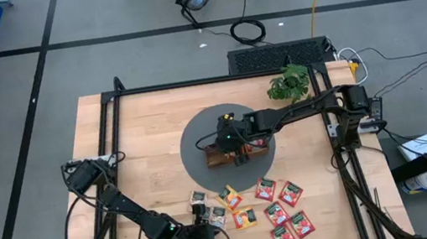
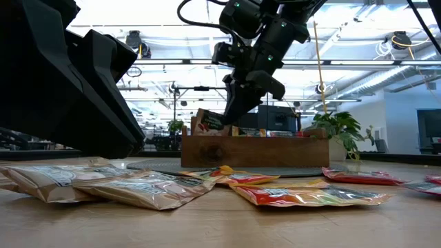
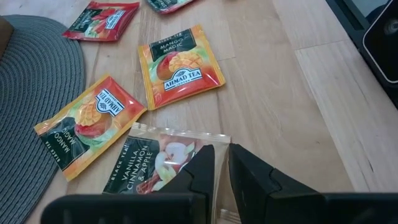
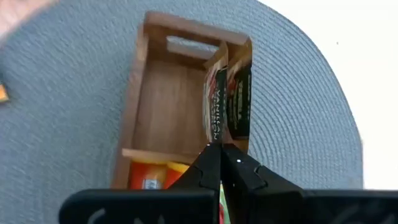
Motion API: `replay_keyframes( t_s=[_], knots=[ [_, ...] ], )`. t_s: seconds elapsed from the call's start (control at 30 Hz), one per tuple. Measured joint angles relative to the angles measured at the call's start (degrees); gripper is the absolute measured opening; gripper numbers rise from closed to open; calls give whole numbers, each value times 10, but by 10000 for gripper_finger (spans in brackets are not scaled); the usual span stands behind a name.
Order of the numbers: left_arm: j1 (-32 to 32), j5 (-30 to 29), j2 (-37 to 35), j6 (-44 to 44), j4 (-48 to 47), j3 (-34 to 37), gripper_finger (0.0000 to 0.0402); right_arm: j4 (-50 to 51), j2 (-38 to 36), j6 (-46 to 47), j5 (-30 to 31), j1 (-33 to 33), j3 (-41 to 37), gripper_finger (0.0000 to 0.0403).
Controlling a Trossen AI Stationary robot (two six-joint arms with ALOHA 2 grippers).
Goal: Pick & Place Tea
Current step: Put the gold tea bag into the left compartment of the wooden organizer
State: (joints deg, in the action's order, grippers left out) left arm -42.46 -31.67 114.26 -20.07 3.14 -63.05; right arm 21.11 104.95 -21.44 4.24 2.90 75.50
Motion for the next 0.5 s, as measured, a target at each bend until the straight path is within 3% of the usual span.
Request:
replay_keyframes(
  t_s=[0.5],
  knots=[
    [0, 0, 0, 5, -1, 0, 56, -33, -3, 7, 6, 1, 0, 85]
  ],
)
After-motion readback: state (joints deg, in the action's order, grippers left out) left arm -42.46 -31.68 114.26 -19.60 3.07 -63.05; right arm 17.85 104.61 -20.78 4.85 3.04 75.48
